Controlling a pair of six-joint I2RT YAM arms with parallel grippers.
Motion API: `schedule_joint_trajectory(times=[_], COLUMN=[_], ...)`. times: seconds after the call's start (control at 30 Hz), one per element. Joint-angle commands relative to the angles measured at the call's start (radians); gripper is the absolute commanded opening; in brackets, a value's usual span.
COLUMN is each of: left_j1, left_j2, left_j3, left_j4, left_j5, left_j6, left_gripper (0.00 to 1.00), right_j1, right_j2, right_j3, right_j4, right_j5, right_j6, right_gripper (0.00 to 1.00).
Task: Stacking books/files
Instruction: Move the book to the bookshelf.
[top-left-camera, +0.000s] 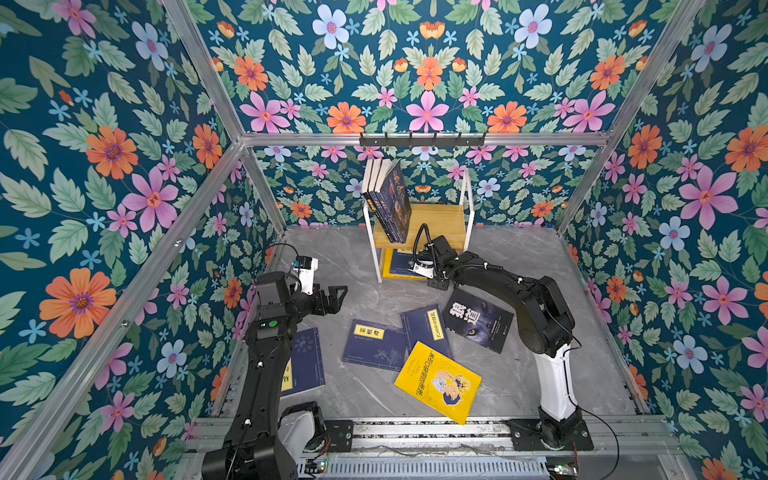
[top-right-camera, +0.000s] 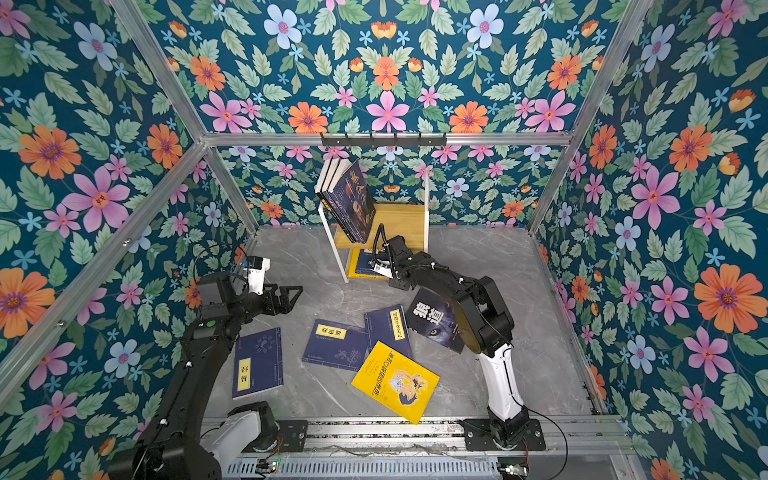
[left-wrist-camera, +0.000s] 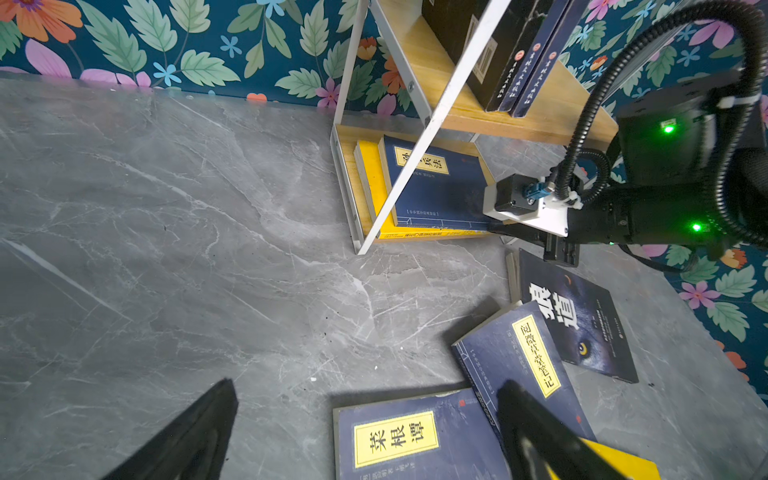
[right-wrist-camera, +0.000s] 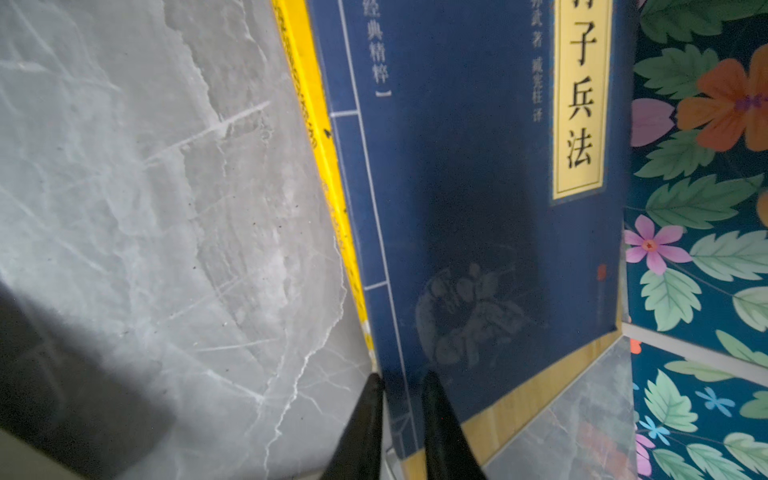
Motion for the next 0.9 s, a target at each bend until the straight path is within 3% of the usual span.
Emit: schedule_joint_trajectory(times=[0.0,0.87], left_j1=[0.002,0.002], left_j2=[-0.003,-0.003], left_j3=[0.005,-0.001], left_j4=[0.015,0.017], left_j5=[0.005,0.007], left_j6=[0.004,0.002], left_gripper=[1.00,1.00], right_j1=[-0.001,-0.026], right_j2=[-0.018,-0.010], right_j3=[-0.011,-0.016], right_j4=[0.001,0.022], right_j5=[0.007,0.029], right_j6=[-0.026,-0.042], right_gripper=[0.18,0.11])
